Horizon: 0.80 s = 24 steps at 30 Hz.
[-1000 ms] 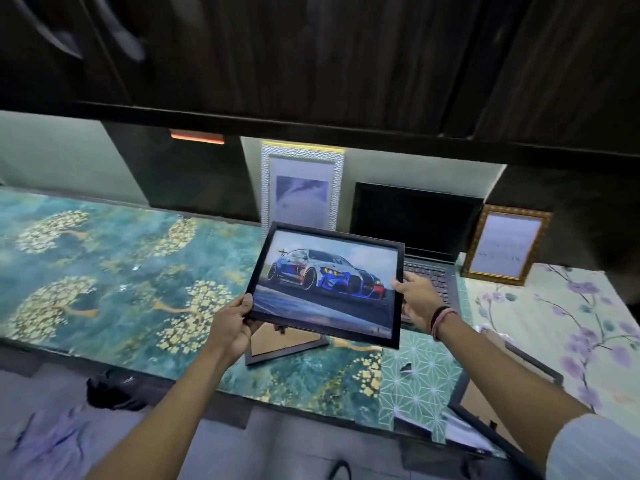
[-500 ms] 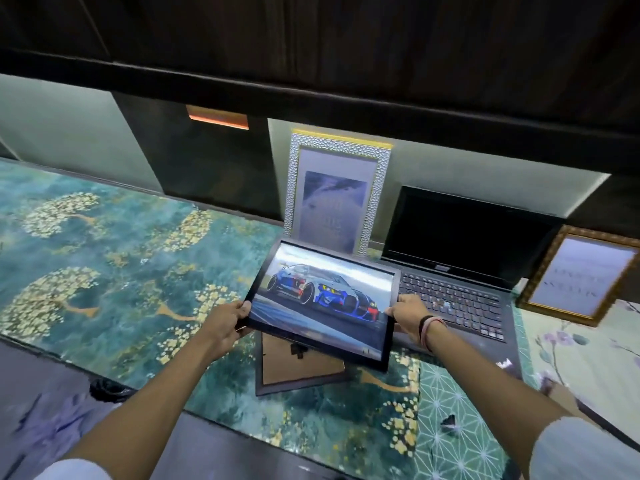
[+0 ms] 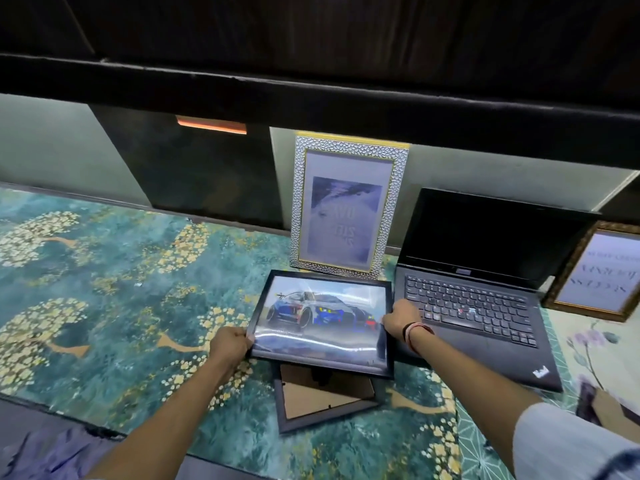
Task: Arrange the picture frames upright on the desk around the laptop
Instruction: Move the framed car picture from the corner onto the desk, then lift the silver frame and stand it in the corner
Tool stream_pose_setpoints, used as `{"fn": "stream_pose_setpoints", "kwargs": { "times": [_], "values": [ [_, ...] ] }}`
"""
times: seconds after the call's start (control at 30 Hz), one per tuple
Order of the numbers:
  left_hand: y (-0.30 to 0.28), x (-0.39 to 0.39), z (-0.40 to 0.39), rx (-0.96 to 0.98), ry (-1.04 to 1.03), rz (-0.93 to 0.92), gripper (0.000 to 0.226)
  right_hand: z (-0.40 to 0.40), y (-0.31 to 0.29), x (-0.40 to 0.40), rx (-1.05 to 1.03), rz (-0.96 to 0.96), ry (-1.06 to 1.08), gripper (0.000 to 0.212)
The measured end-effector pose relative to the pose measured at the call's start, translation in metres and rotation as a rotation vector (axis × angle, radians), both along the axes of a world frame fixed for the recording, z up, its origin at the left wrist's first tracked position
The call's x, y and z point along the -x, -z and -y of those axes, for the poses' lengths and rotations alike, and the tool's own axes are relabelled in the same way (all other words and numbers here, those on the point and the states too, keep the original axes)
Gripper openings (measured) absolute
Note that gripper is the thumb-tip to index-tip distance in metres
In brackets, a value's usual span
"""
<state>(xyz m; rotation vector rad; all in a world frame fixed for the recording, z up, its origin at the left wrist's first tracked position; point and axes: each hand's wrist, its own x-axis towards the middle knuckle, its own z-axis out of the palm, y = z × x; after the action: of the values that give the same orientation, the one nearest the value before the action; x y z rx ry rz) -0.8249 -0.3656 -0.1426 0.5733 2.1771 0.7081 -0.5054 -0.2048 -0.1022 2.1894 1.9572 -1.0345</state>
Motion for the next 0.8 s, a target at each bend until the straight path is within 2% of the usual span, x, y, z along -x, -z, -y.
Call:
{"fn": "stream_pose_setpoints", "kwargs": {
  "times": [0.2,0.43,0.53,0.57,0.63,0.7,0.77,0.8],
  "values": [
    [-0.002,-0.005,-0.001,0.080,0.159,-0.193,0.022,0.007,-0.003,0.015,-0.072,0.166,-0.037,0.035],
    [0.003,0.000,-0.006,0.152,0.261,-0.273,0.040,0.009,0.002,0.018,-0.122,0.167,0.003,0.019],
    [-0.009,0.006,-0.020,0.245,0.334,-0.222,0.024,0.003,0.003,0.018,-0.064,0.194,-0.022,0.009],
    [-0.013,0.008,-0.027,0.292,0.374,-0.217,0.023,-0.001,0.002,0.018,-0.046,0.207,-0.029,0.012],
    [-0.024,0.009,-0.046,0.374,0.449,-0.240,0.039,-0.013,-0.004,0.021,-0.057,0.208,-0.023,0.026],
    [-0.039,0.006,-0.072,0.325,0.433,-0.274,0.036,-0.031,-0.019,0.030,-0.113,0.105,0.035,0.033],
    [-0.056,0.001,-0.105,0.147,0.340,-0.260,0.023,-0.053,-0.035,0.041,-0.152,-0.053,0.094,0.029],
    [-0.063,-0.001,-0.123,0.042,0.303,-0.223,0.024,-0.064,-0.043,0.046,-0.174,-0.118,0.121,0.023]
  ]
}}
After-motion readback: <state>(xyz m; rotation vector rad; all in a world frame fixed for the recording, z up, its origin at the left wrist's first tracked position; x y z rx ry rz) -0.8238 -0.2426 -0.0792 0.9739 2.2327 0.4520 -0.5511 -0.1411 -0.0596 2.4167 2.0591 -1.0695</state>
